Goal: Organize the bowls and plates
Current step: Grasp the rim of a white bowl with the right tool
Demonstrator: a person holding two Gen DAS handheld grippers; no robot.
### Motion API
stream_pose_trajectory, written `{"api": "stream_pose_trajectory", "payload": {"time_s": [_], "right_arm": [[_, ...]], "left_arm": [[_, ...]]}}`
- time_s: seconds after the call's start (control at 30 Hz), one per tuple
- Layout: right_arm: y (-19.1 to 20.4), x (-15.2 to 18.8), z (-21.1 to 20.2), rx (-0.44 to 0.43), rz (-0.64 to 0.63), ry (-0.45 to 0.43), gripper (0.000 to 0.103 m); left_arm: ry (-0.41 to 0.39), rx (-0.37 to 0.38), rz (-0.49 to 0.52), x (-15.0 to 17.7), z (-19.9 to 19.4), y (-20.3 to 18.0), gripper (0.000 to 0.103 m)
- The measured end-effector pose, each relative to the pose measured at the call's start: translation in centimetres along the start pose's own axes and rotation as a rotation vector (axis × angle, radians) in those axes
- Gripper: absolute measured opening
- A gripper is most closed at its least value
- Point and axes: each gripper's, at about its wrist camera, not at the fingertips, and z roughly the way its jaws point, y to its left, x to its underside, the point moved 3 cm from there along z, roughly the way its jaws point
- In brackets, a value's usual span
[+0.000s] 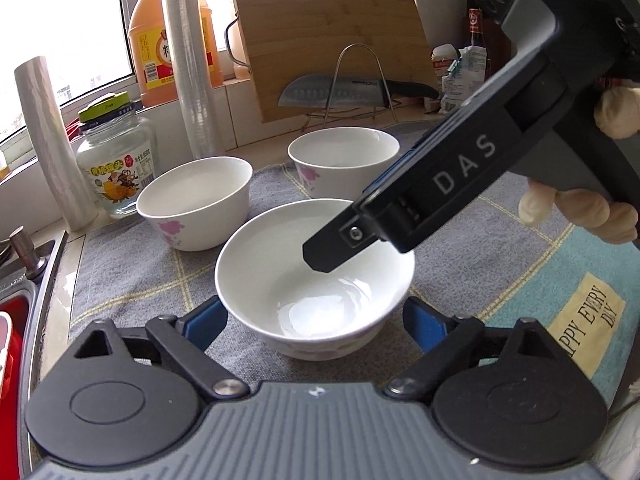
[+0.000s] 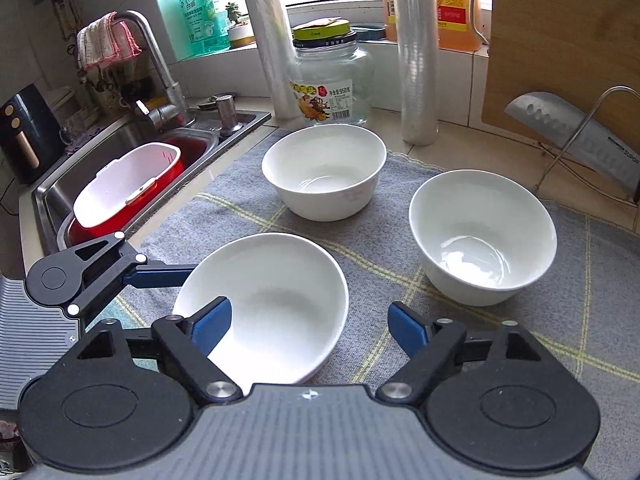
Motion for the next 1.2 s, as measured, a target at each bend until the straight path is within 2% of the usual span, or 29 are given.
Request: {"api": "stream_pose_trajectory", "payload": {"time_s": [0.17, 0.37, 0.53, 0.83, 1.2], "right_arm": [[0.0, -0.4, 0.7, -0.008, -0.009, 0.020, 0.073], [-0.2, -0.6, 1.0, -0.043, 0.015, 0.034, 0.067], [-0.2, -0.7, 1.1, -0.069, 0.041, 0.044, 0.067], [-0.1, -1.0, 1.2, -0.044, 0.060, 0.088, 0.067], [0.3, -0.8, 0.1, -0.014, 0.040, 0.088, 0.066]], "left_arm": [[-0.004, 0.007, -0.005, 0.0, 0.1, 0.3, 0.090], [-0.007, 0.015, 0.002, 0.0, 0.2, 0.3, 0.090], [-0.006, 0.019, 0.001, 0.0, 0.1, 0.4, 0.091], [0.005, 0.016, 0.038, -0.1, 0.3, 0.2, 0.090], [0.030, 0.027, 0.053, -0.7, 0.0, -0.5, 0.090]]}}
